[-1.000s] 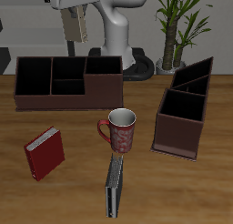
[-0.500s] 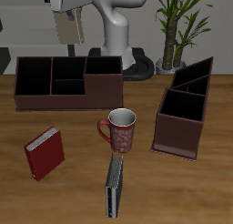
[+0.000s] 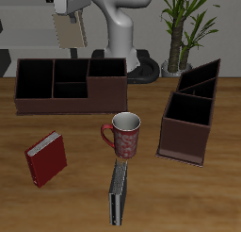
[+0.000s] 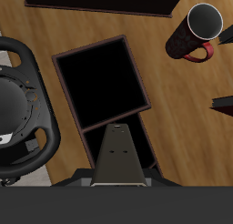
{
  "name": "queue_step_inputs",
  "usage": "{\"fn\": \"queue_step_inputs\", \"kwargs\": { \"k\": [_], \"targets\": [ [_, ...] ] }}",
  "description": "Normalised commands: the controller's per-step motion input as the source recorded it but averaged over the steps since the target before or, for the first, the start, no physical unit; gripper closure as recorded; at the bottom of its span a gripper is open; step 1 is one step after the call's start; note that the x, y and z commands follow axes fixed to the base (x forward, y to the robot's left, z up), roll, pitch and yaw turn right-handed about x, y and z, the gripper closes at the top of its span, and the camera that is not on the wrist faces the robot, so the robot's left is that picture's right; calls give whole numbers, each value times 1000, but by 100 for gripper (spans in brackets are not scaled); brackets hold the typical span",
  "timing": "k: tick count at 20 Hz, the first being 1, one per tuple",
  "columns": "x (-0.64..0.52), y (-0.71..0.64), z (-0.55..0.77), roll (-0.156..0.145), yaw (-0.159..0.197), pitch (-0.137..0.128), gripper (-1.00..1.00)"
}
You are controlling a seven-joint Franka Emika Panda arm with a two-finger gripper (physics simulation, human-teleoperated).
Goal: Place the yellow book into the back desk caddy's back compartment
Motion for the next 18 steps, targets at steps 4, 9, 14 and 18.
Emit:
{"fn": "queue_step_inputs", "kwargs": {
  "k": [4,9,14,18],
  "targets": [
    [10,-42,-63,-57,130,7,100],
    [-54,146,-208,-8,133,38,100],
    [-34,130,-216,-3,85,58,100],
    [-93,-46,-200,-26,34,75,100]
  ]
}}
